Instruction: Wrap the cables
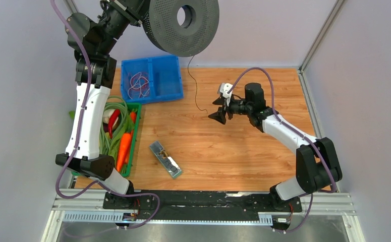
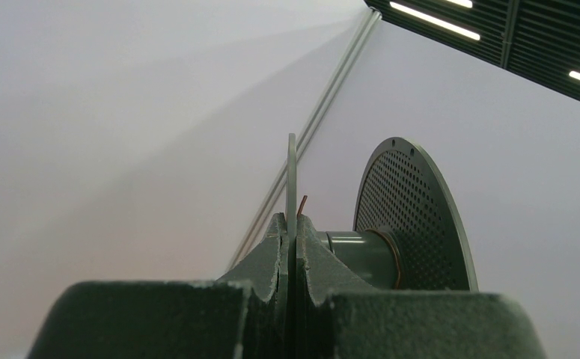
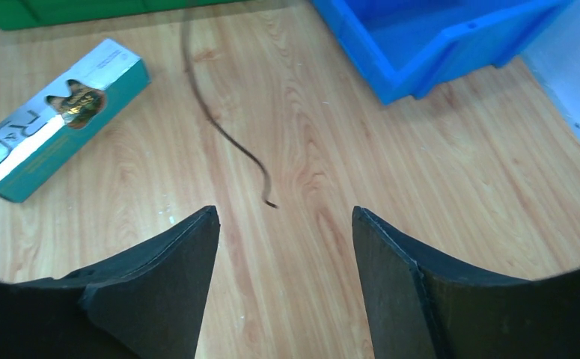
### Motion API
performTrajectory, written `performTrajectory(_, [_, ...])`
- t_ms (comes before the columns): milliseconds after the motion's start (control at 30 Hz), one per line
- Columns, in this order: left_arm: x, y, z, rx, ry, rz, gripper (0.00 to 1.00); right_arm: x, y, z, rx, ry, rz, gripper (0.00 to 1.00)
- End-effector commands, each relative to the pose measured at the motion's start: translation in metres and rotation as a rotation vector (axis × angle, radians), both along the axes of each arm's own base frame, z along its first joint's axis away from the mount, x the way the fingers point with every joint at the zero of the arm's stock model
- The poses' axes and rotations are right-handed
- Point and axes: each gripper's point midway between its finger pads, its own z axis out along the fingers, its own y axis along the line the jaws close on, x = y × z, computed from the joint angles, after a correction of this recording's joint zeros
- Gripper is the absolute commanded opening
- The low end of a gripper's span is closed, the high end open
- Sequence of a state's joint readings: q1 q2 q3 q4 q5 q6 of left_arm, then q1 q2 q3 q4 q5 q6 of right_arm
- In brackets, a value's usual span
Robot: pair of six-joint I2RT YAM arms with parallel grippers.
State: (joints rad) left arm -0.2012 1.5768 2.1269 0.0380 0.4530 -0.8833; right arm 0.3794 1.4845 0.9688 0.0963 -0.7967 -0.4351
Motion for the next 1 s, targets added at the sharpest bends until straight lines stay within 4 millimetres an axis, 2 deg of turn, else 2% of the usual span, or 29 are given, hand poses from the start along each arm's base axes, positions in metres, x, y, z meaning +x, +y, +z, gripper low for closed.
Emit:
performTrajectory(0, [-0.035,0.007,0.036,-0.032,-0.121,0.006,0.00,-0.018,0.013,0.011,-0.002,-0.037,0.138,0.69])
performTrajectory(200, [-0.038,0.004,0.038,-0.028,-0.127,0.001,0.00,-0.005,0.016,0.013,-0.002,-0.051,0.112,0.58])
performTrajectory(500, [-0.036,0.003,0.035,-0.022,-0.124,0.013,0.00,-0.003,0.012,0.005,-0.022,-0.056,0.085,0.16])
performTrajectory(567, [-0.034,0.004,0.034,-0.024,-0.117,0.023,0.00,-0.003,0.011,0.004,-0.025,-0.051,0.083,0.01])
performTrajectory(733, [-0.015,0.015,0.023,-0.019,-0.065,0.128,0.00,-0.012,0.009,0.006,-0.024,-0.023,0.087,0.00])
performTrajectory(867, [0.022,0.033,-0.013,0.037,0.081,0.295,0.00,-0.043,0.006,0.002,-0.089,-0.002,0.150,0.00])
performTrajectory(967, [0.056,0.050,-0.056,0.098,0.262,0.442,0.00,-0.072,0.003,0.002,-0.146,-0.009,0.212,0.00])
